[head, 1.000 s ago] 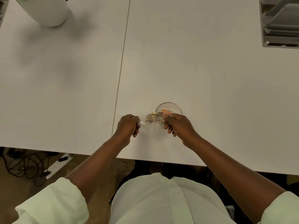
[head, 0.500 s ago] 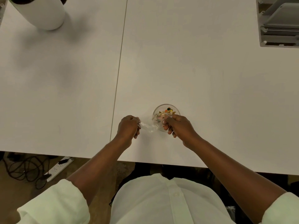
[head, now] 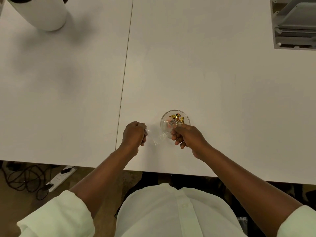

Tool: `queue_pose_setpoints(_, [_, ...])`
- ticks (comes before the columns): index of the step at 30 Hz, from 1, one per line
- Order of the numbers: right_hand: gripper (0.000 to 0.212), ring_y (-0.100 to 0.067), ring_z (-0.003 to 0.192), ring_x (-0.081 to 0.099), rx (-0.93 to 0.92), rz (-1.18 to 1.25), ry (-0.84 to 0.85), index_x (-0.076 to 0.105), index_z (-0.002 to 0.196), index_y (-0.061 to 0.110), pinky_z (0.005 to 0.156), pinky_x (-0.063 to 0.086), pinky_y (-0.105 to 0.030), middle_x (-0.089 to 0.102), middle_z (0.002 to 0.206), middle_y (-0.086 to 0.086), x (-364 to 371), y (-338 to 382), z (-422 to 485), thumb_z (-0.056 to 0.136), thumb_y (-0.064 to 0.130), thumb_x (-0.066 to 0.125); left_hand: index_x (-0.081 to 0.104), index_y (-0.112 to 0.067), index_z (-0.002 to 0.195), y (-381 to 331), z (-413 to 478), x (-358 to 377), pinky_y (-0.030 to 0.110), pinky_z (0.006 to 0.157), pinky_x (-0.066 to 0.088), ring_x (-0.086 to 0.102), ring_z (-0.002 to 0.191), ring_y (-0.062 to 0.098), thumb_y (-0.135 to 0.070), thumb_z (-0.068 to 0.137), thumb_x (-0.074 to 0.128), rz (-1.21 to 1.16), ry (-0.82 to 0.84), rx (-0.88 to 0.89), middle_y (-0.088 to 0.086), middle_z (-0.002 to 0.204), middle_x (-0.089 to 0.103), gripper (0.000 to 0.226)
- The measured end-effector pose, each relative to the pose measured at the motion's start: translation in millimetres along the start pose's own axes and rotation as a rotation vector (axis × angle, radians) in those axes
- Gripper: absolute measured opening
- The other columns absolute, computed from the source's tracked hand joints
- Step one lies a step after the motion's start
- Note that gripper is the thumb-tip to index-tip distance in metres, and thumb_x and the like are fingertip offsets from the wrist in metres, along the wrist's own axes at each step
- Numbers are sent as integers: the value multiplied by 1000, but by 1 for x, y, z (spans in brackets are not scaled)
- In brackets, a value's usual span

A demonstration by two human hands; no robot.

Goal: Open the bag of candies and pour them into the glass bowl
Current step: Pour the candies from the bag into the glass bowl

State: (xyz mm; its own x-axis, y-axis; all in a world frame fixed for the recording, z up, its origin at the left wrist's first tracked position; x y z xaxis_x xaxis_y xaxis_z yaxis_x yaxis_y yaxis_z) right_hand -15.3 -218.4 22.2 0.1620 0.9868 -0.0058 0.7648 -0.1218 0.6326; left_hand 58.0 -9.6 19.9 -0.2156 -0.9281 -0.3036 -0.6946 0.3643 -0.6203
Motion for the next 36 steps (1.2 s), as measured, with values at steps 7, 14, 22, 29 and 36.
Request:
queue_pose_setpoints(7, [34,-15,62,72,-40,28,-43,69,108,5,49,54,-23,78,90,-9,-3,2,4,96,37,67,64,-10,86,-1,-1,-10,27,43,41,51,45,12,-14,97,49,88,15,134,3,66,64,19])
queue_pose_setpoints(14, [36,-17,67,76,-131,-56,-10,63,97,-3,52,55,-24,76,80,-2,0,12,3,92,31,74,63,-7,91,5,3,-31,29,49,43,55,50,13,-17,100,48,58,31,192,2,68,65,20])
queue_pose_setpoints(22, [25,-7,66,70,-212,-87,-18,67,117,15,58,55,-21,70,83,-10,12,16,7,92,13,72,63,-11,90,9,3,-42,34,56,49,61,59,15,-19,103,49,-25,53,268,0,70,68,20])
queue_pose_setpoints(29, [25,-5,75,64,-226,-130,-5,71,110,21,63,56,-16,65,84,5,33,20,13,96,3,63,66,-11,95,23,9,-57,32,59,48,63,66,16,-21,101,56,-69,101,228,1,79,73,15])
queue_pose_setpoints(36, [27,-9,78,65,-270,-156,-38,72,114,17,67,55,-18,64,83,4,63,36,28,95,2,61,71,-11,94,36,24,-83,29,60,49,64,66,13,-12,96,60,-42,79,177,0,79,75,11])
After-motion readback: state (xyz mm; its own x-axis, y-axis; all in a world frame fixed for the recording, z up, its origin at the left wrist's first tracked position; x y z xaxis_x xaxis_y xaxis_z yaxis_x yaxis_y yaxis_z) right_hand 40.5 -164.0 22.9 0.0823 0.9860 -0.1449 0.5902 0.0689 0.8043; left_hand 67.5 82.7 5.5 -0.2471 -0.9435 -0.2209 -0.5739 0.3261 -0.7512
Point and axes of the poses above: each hand's wrist, its own z-axis towards the middle knuckle, its own x-axis out of the palm, y = z × x, the point moved 6 cm from there along z, towards the middle knuckle
